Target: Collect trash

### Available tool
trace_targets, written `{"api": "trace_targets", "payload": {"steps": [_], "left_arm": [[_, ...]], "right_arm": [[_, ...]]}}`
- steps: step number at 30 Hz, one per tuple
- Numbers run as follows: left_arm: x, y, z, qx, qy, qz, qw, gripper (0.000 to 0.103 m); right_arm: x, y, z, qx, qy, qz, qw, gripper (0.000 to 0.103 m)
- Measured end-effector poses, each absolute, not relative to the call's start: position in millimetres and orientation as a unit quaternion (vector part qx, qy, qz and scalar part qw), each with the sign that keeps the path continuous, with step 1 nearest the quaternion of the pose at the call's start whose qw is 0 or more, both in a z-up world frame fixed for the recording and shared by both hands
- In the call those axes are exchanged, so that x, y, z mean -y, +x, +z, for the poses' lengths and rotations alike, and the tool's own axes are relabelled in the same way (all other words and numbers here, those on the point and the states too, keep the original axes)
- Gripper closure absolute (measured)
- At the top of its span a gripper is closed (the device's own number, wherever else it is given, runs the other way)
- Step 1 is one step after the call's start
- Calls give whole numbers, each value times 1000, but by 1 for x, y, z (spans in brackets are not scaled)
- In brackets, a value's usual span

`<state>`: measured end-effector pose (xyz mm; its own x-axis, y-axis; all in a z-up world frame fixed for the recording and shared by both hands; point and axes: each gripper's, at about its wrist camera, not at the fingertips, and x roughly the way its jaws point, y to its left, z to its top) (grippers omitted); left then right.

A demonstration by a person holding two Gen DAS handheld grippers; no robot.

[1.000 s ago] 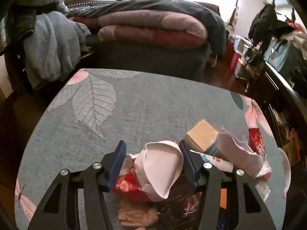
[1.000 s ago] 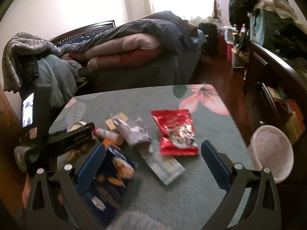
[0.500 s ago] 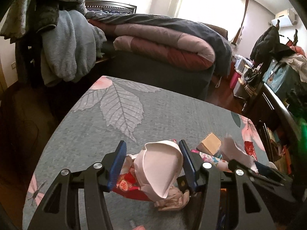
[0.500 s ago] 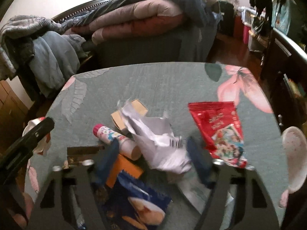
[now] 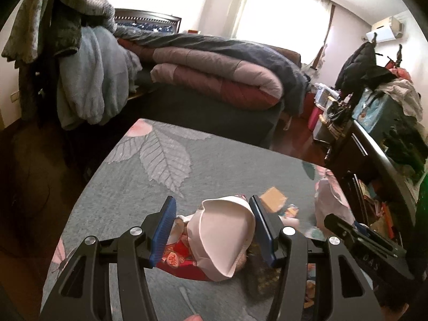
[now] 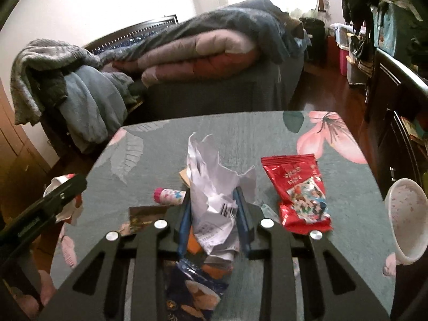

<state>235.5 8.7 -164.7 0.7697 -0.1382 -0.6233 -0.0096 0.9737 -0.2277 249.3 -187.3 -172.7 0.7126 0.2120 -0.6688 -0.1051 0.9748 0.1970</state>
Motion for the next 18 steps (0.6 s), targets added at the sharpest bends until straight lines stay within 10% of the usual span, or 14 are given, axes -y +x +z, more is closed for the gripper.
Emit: {"api": "trace_targets", "payload": {"steps": [18], "left_arm": [[163,205,-127,-315,-30,-192,929,46]], "right_arm": [[349,140,-155,-311,141,-29,939,72]]}}
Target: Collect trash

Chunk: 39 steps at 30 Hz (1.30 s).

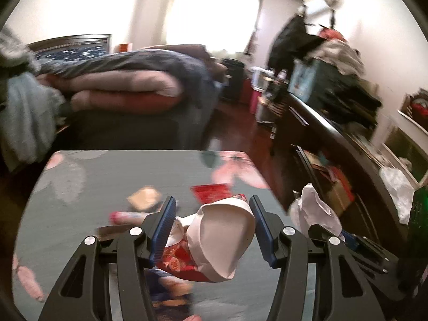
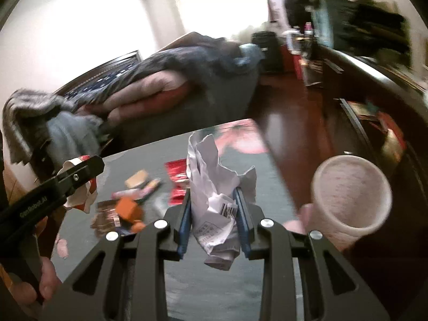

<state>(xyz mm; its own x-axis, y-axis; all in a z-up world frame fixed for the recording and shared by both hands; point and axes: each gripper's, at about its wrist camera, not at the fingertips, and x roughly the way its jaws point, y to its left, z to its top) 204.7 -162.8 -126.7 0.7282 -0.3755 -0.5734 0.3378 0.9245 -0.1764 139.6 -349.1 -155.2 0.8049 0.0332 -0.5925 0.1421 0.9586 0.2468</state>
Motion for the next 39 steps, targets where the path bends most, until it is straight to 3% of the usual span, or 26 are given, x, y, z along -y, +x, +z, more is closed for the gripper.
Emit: {"api": "trace_targets", "payload": {"steps": [15,18,21,22,23,24,26,37,38,39], "left_arm": [[351,226,-154,-344,62,-312,884,51],[370,232,-165,-352,70,-312,880,59],[369,232,-172,-374,66,-321,868,59],[366,228,-173,-378,66,-328,863,57],[362,222,-174,-379,71,-330,862,44],[354,211,-174,-373,83,-325,865,22],[341,195,-172,-358,99,-324,870,4],[300,125,-226,-356,207,-325,852,4],[302,125,-229,-358,208,-329,849,7],[302,124,-230,-356,209,-333,848,16]], "right_arm": [[486,126,-206,-323,189,-169,912,72],[502,124,-216,-324,198,-177,908,72],[510,121,-222,-324,201,-178,907,72],[509,120,-223,-324,202,-177,907,72],[510,119,-224,-324,204,-173,907,72],[509,120,-224,-324,205,-171,907,72],[508,118,-224,-323,205,-166,909,72],[495,104,-199,-298,205,-150,920,72],[495,102,-198,-297,204,-150,921,72],[495,102,-197,-297,204,-151,921,72]]}}
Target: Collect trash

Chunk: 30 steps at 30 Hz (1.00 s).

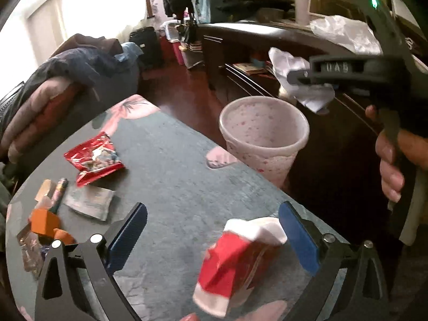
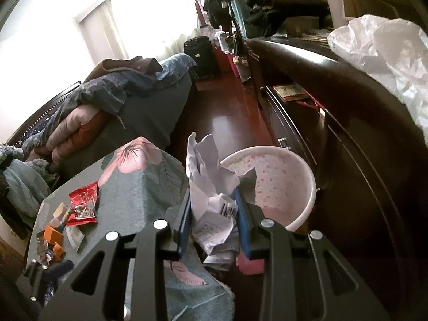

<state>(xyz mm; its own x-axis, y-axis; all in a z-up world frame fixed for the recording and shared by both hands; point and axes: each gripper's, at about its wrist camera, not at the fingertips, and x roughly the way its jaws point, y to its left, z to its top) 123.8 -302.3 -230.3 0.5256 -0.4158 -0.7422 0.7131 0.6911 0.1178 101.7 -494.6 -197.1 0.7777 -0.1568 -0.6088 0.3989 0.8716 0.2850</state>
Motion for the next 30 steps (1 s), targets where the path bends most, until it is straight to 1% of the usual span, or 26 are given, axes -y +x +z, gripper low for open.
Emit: {"api": "trace_targets", "payload": {"steps": [1,3,4,5,8,10,11,16,20,21,22,23,24,25,26,27,30], "left_arm": [[303,122,-231,-349,209,-340,848,22],[307,121,-233,-349,211,-346,845,48],[307,121,-233,-351,201,-358,842,57],[307,121,-232,-354,194,-364,839,72],[305,119,-230,-349,178,-371,842,81],[300,115,-227,-345,161,-379,843,101],[297,114,-225,-344,154,-382,843,103],[280,119,-205,-326,98,-384,858,103],[275,124,-194,-327,94,-392,855,103],[276,123,-194,-333,100,-399,849,102],[275,120,-194,-339,107,-403,843,98],[274,116,-193,-340,113,-404,842,76],[272,109,-193,-337,125,-405,840,31],[269,102,-191,-328,135,-399,846,8],[265,95,-190,-314,143,-390,853,7],[262,88,-189,-306,152,-385,858,3],[258,87,-197,-328,155,-363,858,3]], "right_arm": [[495,101,-197,-297,204,-152,920,72],[496,100,-196,-296,207,-153,920,72],[497,100,-197,-296,207,-154,920,72],[497,99,-197,-296,208,-154,919,72],[498,99,-198,-295,210,-154,919,72],[498,99,-198,-295,210,-153,919,72],[498,99,-198,-295,210,-153,919,72],[498,100,-200,-297,211,-150,919,72],[496,101,-200,-297,210,-146,920,72],[496,101,-200,-297,210,-145,920,72],[495,101,-199,-297,209,-144,921,72],[495,101,-199,-296,209,-143,921,72],[494,101,-198,-296,208,-142,921,72],[493,101,-198,-296,207,-141,922,72],[493,101,-198,-296,206,-140,922,72],[492,100,-198,-297,206,-139,922,72],[491,100,-197,-296,207,-135,923,72]]}}
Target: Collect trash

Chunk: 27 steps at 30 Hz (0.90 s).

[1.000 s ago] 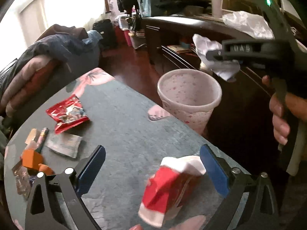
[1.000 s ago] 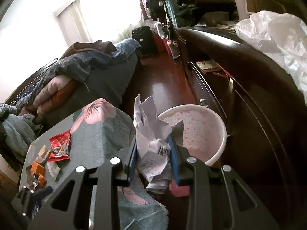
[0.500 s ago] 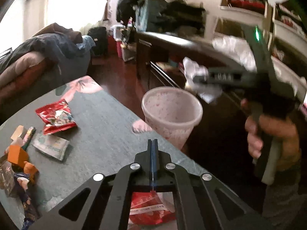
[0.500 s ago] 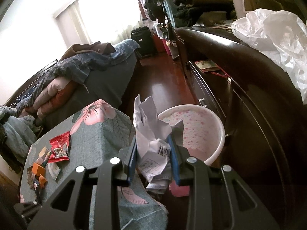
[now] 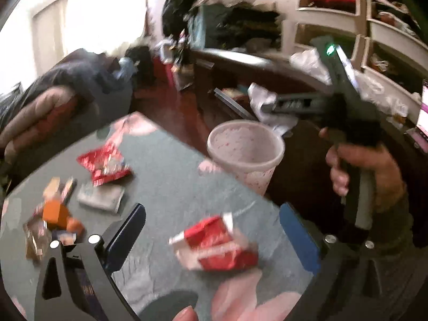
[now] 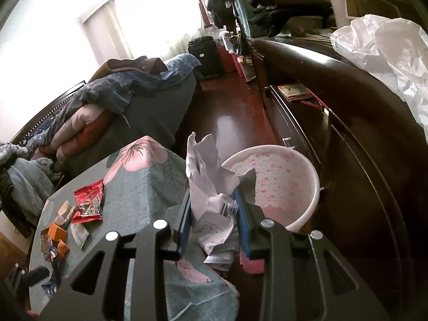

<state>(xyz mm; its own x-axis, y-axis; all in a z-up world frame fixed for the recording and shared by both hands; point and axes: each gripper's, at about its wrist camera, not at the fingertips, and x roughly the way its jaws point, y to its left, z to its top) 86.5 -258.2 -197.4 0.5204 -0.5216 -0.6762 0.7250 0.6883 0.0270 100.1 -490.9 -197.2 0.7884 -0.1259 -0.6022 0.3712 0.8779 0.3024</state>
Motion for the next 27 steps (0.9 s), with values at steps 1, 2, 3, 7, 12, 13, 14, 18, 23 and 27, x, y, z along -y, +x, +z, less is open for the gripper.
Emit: {"api": "trace_targets", "payload": {"steps": [1,2,3,7,12,13,14,18,23,27], "left_arm": [[260,90,-205,-345,156,-353,855,4],[261,93,-212,-360,156,-343,853,4],[263,99,-222,-380,150,-330,851,4],[266,105,-238,-399,127,-323,849,15],[267,105,-228,-376,107,-323,862,32],[268,105,-224,-374,106,-322,863,33],[270,107,-220,-372,101,-325,864,33],[286,122,-198,-350,94,-333,870,33],[315,148,-172,-317,86,-348,878,33],[361,181,-160,-302,83,-365,877,33]], "right_arm": [[490,100,-196,-295,208,-133,923,72],[489,101,-196,-294,208,-131,924,72],[488,101,-195,-293,208,-130,924,72],[485,100,-194,-294,204,-128,925,72],[486,102,-195,-296,201,-126,925,72],[487,103,-195,-296,201,-125,925,72],[486,103,-196,-296,202,-125,925,72],[488,106,-198,-296,206,-127,924,72],[499,112,-204,-297,209,-138,921,72],[516,122,-212,-300,209,-155,918,72]]}}
